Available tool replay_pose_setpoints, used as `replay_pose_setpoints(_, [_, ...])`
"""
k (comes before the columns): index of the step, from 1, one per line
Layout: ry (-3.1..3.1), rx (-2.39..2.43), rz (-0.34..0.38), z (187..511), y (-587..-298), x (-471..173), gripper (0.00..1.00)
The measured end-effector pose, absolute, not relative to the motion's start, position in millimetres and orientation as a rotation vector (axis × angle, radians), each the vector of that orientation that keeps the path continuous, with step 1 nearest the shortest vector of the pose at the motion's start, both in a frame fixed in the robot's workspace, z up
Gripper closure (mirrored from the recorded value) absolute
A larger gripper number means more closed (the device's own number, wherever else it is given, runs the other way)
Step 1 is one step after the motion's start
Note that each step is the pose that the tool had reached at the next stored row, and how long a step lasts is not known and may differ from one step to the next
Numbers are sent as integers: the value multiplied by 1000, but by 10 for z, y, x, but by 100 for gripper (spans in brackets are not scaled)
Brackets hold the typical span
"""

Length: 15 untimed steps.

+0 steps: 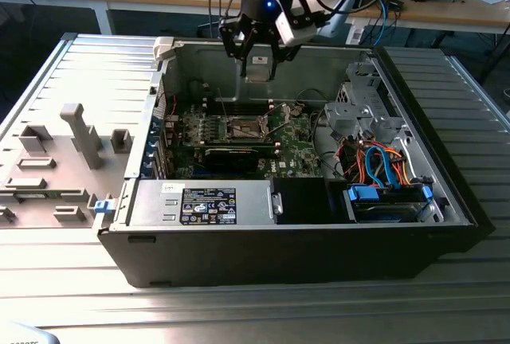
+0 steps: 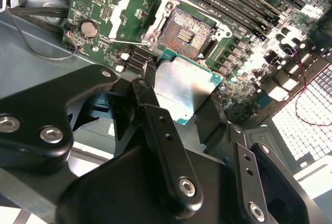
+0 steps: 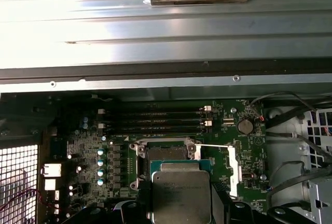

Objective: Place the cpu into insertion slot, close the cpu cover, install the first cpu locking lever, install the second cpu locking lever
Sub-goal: 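Place the cpu into insertion slot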

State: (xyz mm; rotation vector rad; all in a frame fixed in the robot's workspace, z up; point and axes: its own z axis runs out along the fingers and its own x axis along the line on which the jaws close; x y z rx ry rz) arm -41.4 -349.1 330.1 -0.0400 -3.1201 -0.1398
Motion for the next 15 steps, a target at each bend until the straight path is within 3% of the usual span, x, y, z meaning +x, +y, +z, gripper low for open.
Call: replay_pose_setpoints(15, [-3120,-40,-140,3211,-3491,-423,46])
